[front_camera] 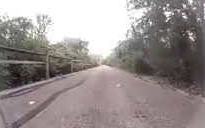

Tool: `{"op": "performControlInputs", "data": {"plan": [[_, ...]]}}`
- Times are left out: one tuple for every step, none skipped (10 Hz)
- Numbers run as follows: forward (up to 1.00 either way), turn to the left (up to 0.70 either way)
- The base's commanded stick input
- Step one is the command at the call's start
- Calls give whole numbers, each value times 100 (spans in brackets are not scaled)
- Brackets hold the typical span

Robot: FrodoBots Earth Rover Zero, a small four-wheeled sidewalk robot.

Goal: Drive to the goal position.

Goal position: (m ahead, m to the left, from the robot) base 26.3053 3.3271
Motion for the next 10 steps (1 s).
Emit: {"op": "performControlInputs", "data": {"plan": [[70,0],[70,-8],[70,-33],[70,-32],[70,-23],[70,0],[70,0],[70,0],[70,0],[70,0]]}}
